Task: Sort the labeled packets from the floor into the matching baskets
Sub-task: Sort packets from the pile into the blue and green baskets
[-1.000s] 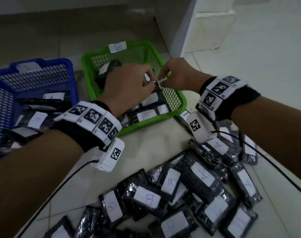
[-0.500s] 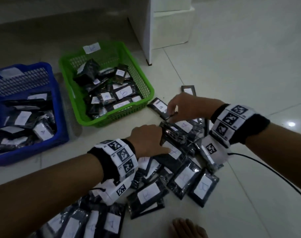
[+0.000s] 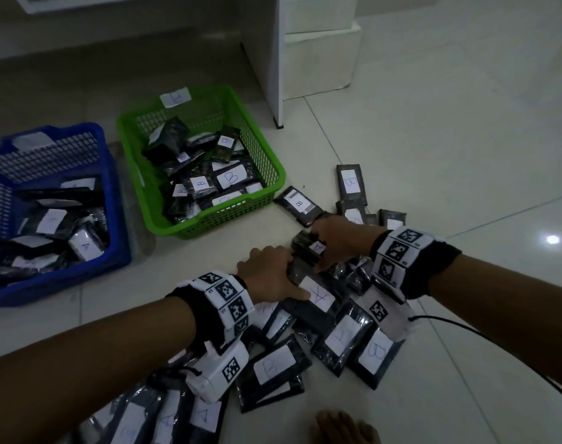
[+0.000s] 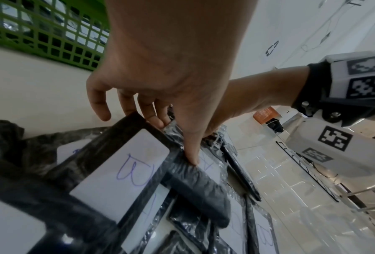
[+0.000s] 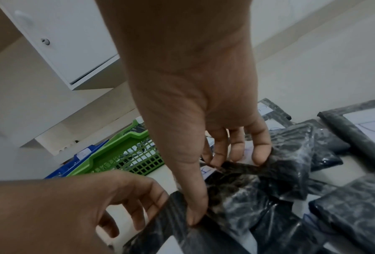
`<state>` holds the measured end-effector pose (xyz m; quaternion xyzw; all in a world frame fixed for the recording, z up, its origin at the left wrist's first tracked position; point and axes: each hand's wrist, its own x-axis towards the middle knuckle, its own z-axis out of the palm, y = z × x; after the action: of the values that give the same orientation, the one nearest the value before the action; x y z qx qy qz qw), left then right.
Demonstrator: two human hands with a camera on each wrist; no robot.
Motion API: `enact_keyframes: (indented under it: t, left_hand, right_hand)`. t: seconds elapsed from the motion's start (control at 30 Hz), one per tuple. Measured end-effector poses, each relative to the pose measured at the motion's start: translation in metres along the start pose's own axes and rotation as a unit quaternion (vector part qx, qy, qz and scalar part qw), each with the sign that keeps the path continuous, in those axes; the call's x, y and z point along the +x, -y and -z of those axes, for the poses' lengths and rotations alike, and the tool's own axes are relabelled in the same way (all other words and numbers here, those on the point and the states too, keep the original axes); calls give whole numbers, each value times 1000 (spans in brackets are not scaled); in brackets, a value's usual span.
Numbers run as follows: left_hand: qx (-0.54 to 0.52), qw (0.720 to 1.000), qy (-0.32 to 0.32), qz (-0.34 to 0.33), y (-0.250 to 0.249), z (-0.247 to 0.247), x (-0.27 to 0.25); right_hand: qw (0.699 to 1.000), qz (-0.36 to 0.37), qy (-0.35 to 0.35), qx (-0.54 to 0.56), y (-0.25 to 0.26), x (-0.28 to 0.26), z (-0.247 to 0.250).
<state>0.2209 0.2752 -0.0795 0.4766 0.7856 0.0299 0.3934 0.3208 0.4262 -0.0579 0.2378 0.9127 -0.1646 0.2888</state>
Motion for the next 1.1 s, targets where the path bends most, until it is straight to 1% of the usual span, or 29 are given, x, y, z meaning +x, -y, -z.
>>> enact_keyframes:
  t: [0.07, 0.1, 0.2, 0.27, 0.33, 0.4, 0.43, 0.53, 0.6, 0.63, 0.67, 0.73, 0.8, 0.83, 0.87, 0.93, 1.03, 1.1]
  left_hand:
    - [-38, 999, 6, -3, -1, 4, -7]
    - [-65, 998, 7, -10, -3, 8, -10]
    - [-143, 990, 7, -19, 0, 23, -16]
    - [-216, 976, 12, -22, 7, 35, -20]
    - [-283, 958, 18, -31, 15, 53, -28]
    - [-314, 949, 4, -28, 26, 81, -38]
    - [-321, 947, 8, -21, 32, 96, -45]
    - [-320, 946, 50, 12, 70, 136, -64]
    - [-301, 952, 51, 30, 102, 158, -84]
    - [-299, 953, 35, 43, 117, 167, -94]
    - [-297, 953, 4, 60, 136, 176, -107]
    - [-317, 940, -77, 94, 173, 192, -129]
    - [-354, 914, -160, 120, 205, 201, -147]
    - [-370, 898, -202, 129, 222, 206, -157]
    - [-381, 883, -237, 136, 236, 209, -163]
    - [-405, 846, -310, 154, 266, 211, -169]
    - [-472, 759, -413, 176, 305, 211, -165]
    - [-502, 702, -472, 178, 328, 209, -157]
  right_hand:
    - [1000, 12, 25, 1, -1, -1, 6]
    - [999, 6, 38, 19, -1, -2, 11]
    - [991, -20, 72, 112, -5, -3, 31]
    - [983, -39, 77, 160, -3, -5, 50]
    - [984, -40, 45, 167, 0, -5, 73]
    - [989, -35, 1, 146, 7, -4, 94]
    - [988, -34, -16, 149, 13, -3, 103]
    - [987, -12, -56, 147, 39, 8, 124]
    - [987, 12, -60, 147, 63, 16, 137]
    - [987, 24, -52, 148, 77, 19, 142]
    - [987, 42, -36, 151, 93, 22, 148]
    - [984, 73, -6, 165, 120, 24, 161]
    - [975, 103, -2, 195, 146, 21, 173]
    - [971, 126, -15, 204, 164, 25, 178]
    - [966, 150, -42, 205, 180, 29, 180]
    - [954, 189, -101, 208, 220, 46, 175]
    - [933, 203, -175, 239, 274, 88, 157]
    - [930, 199, -201, 235, 302, 115, 148]
